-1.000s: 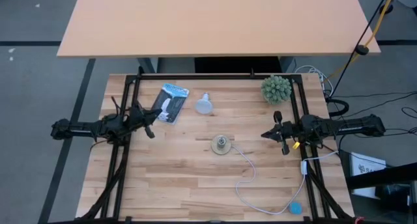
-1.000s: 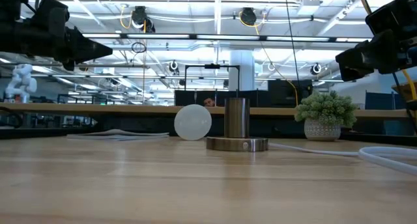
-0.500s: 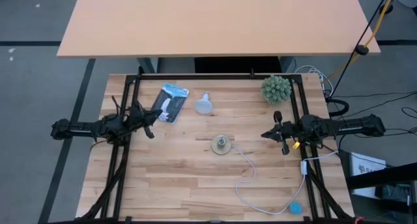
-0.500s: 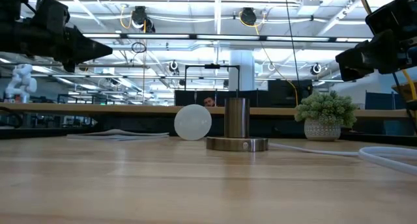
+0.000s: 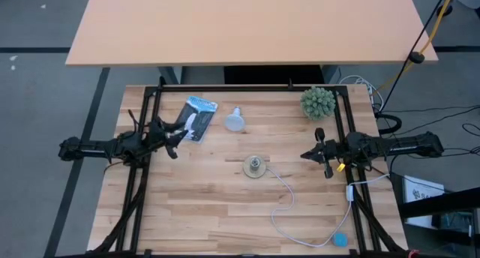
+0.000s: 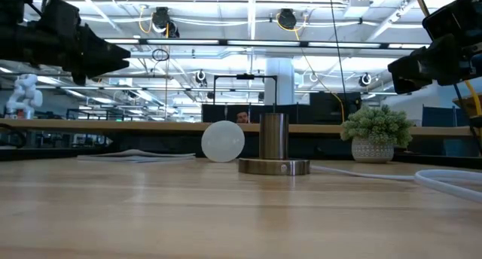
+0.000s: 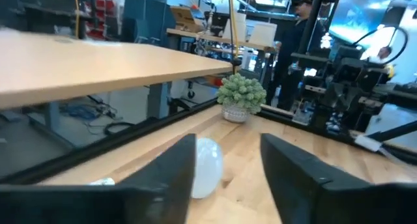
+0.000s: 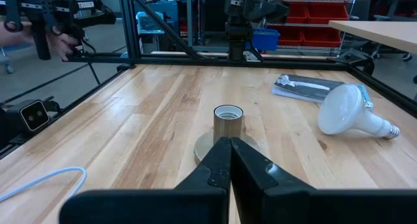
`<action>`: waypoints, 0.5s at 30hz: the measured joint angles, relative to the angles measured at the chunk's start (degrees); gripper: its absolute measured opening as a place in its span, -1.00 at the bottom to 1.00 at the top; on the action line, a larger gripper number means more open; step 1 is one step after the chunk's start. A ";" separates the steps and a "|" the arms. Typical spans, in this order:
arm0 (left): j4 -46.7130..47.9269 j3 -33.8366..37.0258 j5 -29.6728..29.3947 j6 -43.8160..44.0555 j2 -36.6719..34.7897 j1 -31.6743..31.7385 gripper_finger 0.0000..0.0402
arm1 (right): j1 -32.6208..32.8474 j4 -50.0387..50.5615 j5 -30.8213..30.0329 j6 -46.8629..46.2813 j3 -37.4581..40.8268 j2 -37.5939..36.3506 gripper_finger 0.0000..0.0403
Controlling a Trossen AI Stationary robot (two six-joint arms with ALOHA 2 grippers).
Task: Screw lightbulb
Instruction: Insert the white lightbulb into the gold lamp
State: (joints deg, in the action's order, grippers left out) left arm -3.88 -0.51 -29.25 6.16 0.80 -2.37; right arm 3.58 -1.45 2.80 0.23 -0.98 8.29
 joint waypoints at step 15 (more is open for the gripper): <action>1.13 -7.21 0.43 5.06 10.26 1.60 0.06 | -0.01 0.00 -0.01 0.00 0.01 0.00 -1.00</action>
State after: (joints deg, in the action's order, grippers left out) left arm -2.75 -7.72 -28.82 11.22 11.06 -0.77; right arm 3.57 -1.45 2.79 0.23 -0.97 8.29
